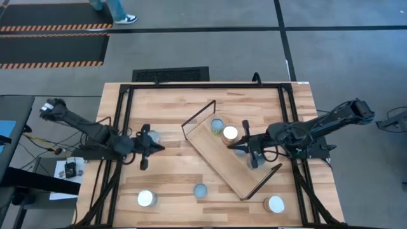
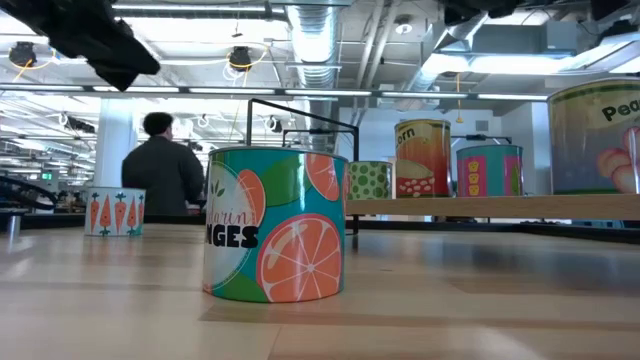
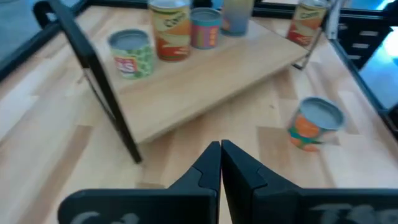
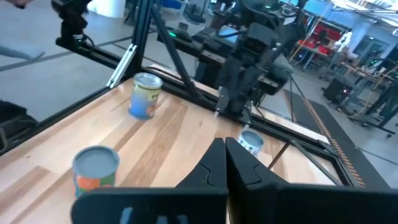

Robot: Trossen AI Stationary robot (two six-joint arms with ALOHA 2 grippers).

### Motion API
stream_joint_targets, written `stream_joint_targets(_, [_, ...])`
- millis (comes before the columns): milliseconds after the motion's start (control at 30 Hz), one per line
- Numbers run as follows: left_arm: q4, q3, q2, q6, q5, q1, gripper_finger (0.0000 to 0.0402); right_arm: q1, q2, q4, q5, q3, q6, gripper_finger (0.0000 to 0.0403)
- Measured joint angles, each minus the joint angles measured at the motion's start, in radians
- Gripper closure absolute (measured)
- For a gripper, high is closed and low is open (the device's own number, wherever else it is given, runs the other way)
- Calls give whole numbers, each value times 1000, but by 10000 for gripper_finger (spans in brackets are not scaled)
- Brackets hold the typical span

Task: Pick and place cans onto a shelf
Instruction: Put the large canned peaches aligned with the other large canned peaches on the shelf

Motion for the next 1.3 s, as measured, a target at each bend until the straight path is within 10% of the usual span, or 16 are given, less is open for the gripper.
stream_joint_targets(300, [-56, 103, 217, -119, -29, -161, 401, -4, 63, 36, 10, 0, 6, 393])
stream_joint_targets(733, [-694, 697, 717, -550, 76, -339, 395, 6, 57, 33, 17, 0, 6, 393])
stream_joint_targets(1300, [-975, 1088, 1143, -870, 289, -508, 254, -9, 57, 37, 17, 0, -19, 391])
